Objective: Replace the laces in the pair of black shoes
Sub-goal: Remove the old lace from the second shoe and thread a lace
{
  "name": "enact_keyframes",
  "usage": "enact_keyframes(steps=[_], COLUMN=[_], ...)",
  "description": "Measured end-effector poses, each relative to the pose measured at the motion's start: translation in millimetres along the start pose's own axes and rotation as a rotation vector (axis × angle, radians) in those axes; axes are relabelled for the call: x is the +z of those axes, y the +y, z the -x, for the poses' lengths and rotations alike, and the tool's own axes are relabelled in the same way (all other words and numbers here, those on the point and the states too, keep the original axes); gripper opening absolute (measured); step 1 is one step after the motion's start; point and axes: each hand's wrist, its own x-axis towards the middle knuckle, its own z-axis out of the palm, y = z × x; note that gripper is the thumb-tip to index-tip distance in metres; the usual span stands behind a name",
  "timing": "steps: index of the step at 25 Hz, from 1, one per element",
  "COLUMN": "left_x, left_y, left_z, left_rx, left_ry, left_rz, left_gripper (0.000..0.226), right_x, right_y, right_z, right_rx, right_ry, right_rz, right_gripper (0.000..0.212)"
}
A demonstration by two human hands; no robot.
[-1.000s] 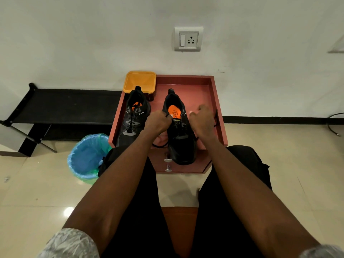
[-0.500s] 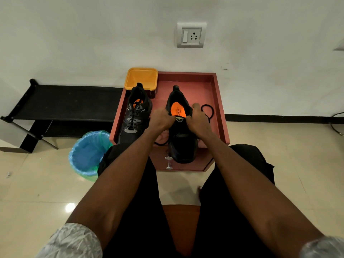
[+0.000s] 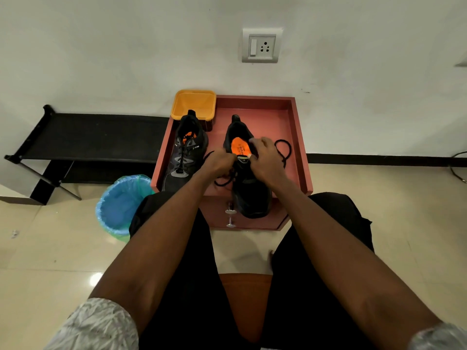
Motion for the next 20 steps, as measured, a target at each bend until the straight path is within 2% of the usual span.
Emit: enact_keyframes(steps=[2, 5, 8, 11, 13, 16, 18, 19, 20], left_x=[1.2, -0.5, -0.4, 1.7, 2.0, 0.9, 3.1, 4.3, 4.5], left_y=[-0.6, -2.4, -3.6, -4.7, -4.2, -3.3, -3.1, -3.4, -3.3], left_z=[0.4, -0.9, -5.0, -8.2, -7.7, -6.4, -6.5, -6.9, -7.0], left_rx=[0.011, 0.040, 0.054, 0.071, 0.090, 0.099, 0.087, 0.073, 0.056], left_ry=[-0.039, -0.011, 0.025, 0.053, 0.071, 0.079, 0.075, 0.075, 0.072], left_rz=[-0.019, -0.083, -0.153, -0.227, -0.265, -0.269, -0.221, -0.197, -0.180], left_gripper=[0.021, 0.019, 0.023, 0.030, 0.033, 0.023, 0.019, 0.021, 0.024], right_x=[5.9, 13.6, 17.0, 20.9, 16.9, 9.0, 4.2, 2.7, 3.0], right_y=[-0.8, -0.4, -0.4, 1.3, -0.7, 3.0, 6.5, 4.7, 2.6], right_z=[-0.4, 2.0, 3.4, 4.8, 4.8, -3.6, -6.5, -6.5, -5.3], right_rx=[-0.073, -0.076, -0.090, -0.127, -0.003, 0.474, 0.726, 0.739, 0.666], right_ry=[-0.093, -0.244, -0.224, -0.138, -0.023, 0.154, 0.197, 0.183, 0.176], right_rz=[0.177, 0.282, 0.259, 0.102, -0.044, -0.441, -0.644, -0.620, -0.502], right_gripper=[0.038, 0.036, 0.026, 0.016, 0.012, 0.013, 0.017, 0.015, 0.014])
